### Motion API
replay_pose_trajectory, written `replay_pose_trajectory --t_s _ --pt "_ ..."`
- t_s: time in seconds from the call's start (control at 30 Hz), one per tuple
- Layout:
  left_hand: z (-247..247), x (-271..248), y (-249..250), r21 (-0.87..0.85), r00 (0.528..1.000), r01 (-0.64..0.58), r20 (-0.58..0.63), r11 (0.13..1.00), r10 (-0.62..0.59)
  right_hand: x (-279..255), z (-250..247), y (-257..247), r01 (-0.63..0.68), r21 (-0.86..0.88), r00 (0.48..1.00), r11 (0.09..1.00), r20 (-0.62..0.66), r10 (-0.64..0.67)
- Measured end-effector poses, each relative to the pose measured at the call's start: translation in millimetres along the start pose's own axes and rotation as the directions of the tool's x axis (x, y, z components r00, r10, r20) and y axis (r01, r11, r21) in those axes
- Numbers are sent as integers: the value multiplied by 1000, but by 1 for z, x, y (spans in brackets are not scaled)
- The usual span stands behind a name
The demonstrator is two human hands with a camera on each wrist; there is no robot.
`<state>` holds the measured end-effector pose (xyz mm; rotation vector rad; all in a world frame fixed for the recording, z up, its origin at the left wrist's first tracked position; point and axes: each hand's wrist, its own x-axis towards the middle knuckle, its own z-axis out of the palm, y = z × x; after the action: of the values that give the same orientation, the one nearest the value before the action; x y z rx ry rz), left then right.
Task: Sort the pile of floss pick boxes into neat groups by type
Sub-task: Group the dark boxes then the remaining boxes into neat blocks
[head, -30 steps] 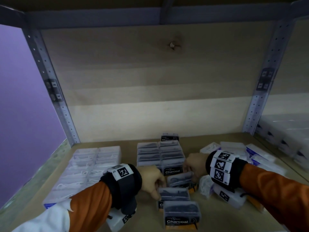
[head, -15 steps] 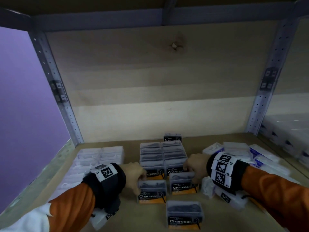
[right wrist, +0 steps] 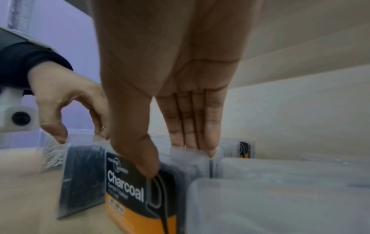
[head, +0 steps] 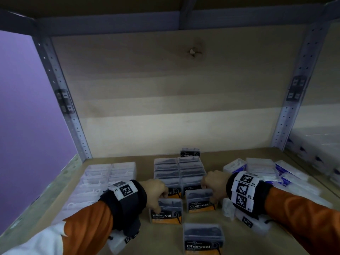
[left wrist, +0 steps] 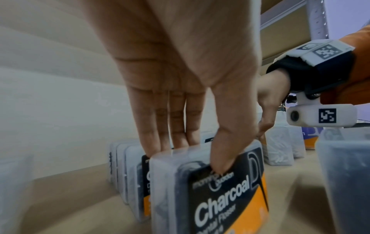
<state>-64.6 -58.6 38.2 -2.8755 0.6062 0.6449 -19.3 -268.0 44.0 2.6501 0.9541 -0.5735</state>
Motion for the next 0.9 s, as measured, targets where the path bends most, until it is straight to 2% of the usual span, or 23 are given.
replay_pose_trajectory --t_s 0.4,0.63,0.9 --pt "-5 12 -3 30 999 33 -30 999 -33 3 -2 -1 -8 -35 1000 999 -11 8" --pt "-4 15 -4 12 999 35 -40 999 -34 7 -1 0 -12 -29 1000 999 1 12" --pt "-1 17 -7 -31 997 34 -73 999 -36 10 2 3 -3 -4 999 1000 -44 3"
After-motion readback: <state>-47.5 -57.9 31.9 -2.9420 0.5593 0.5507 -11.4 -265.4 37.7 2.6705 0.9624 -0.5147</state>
